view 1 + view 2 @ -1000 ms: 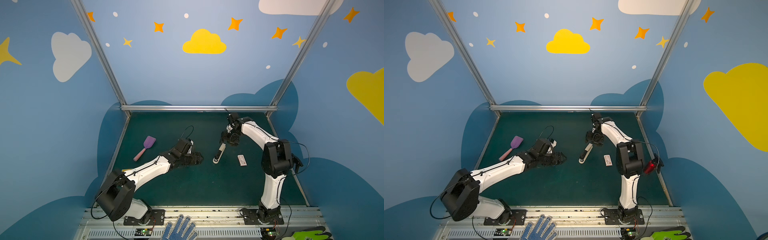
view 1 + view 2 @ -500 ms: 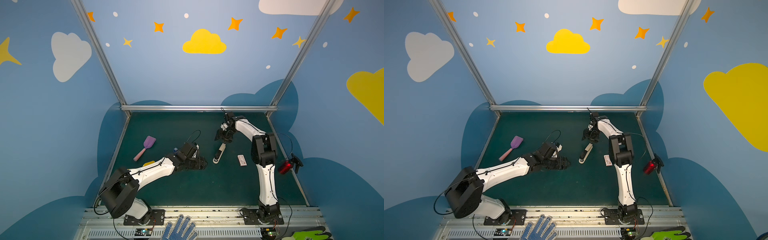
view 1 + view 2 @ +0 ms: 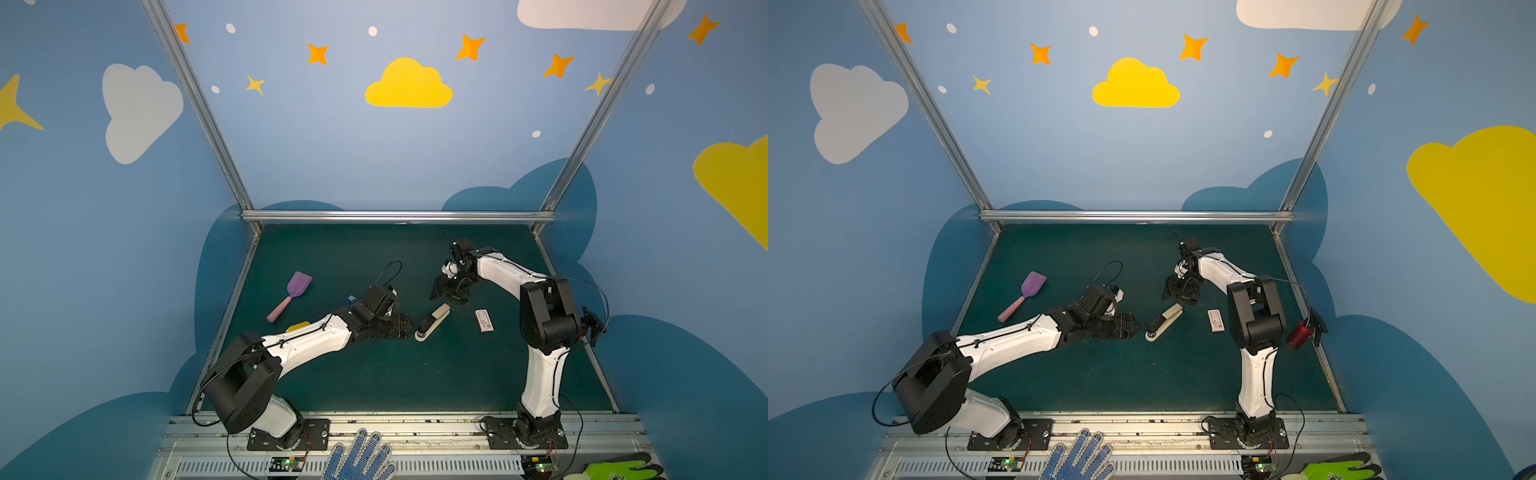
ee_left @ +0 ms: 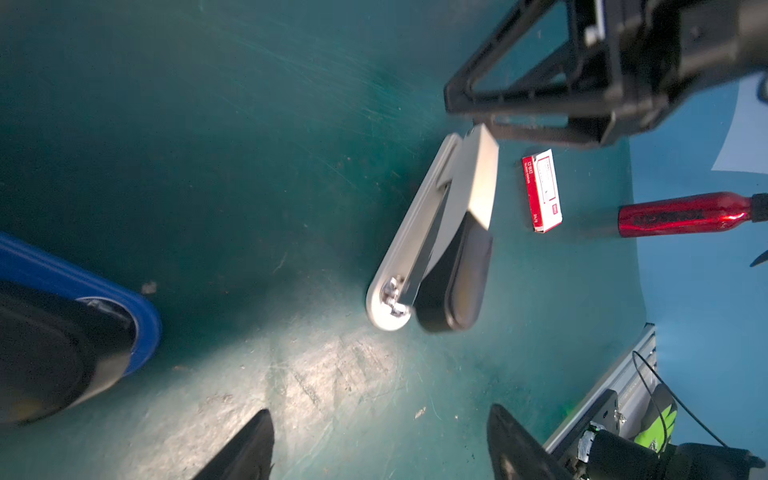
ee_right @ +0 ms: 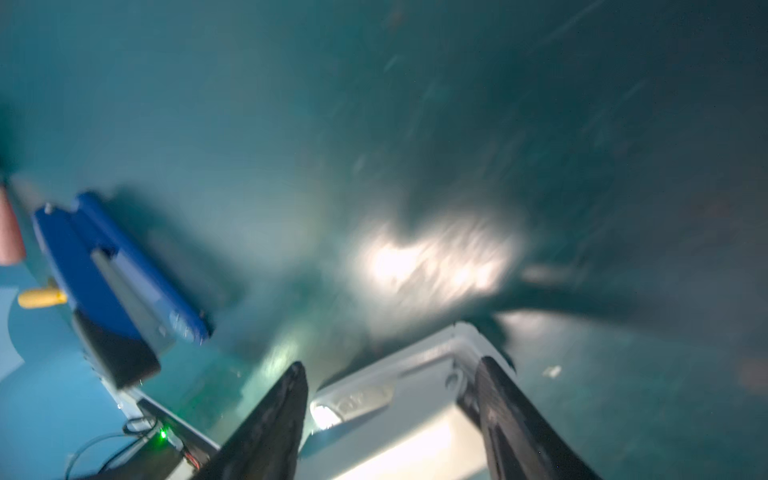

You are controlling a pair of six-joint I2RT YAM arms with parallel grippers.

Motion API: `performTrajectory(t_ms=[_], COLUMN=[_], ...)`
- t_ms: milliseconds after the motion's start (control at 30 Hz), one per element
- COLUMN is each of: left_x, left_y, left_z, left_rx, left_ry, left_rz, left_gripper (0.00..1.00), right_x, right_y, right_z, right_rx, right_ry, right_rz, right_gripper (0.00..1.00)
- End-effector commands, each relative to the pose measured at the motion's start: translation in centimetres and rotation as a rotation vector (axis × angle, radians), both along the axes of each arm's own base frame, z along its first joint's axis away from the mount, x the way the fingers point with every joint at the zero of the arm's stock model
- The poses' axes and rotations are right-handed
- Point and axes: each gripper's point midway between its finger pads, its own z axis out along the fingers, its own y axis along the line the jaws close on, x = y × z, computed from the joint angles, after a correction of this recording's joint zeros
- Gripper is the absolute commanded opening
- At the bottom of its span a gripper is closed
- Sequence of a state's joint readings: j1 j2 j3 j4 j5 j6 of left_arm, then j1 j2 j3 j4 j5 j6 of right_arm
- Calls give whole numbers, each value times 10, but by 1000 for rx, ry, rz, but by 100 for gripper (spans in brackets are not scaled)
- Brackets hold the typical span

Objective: Load the staples into the stapler
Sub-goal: 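Grasp the white stapler's black top with the right gripper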

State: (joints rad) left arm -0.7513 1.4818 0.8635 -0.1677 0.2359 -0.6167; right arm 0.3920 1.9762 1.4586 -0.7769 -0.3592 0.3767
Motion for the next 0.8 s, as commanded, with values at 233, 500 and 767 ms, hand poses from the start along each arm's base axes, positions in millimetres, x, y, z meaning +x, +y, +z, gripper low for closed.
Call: performTrajectory(t_ms=[233, 500, 767], left_x=[-9, -13, -11], left_y=[41, 63, 68], left_z=[8, 2, 0], left_rx=[27, 50, 60], left_ry=[-47, -39, -34], left_rz=[97, 177, 198], left_gripper=[80, 80, 80], right_x=[-5, -35, -61], right_y=[-2, 5, 10], right_z=[86, 82, 84], right_rx=[-38, -79, -100], right_ry=[-393, -656, -947], right_rz=[283, 730, 1058], right_gripper=[82, 82, 83])
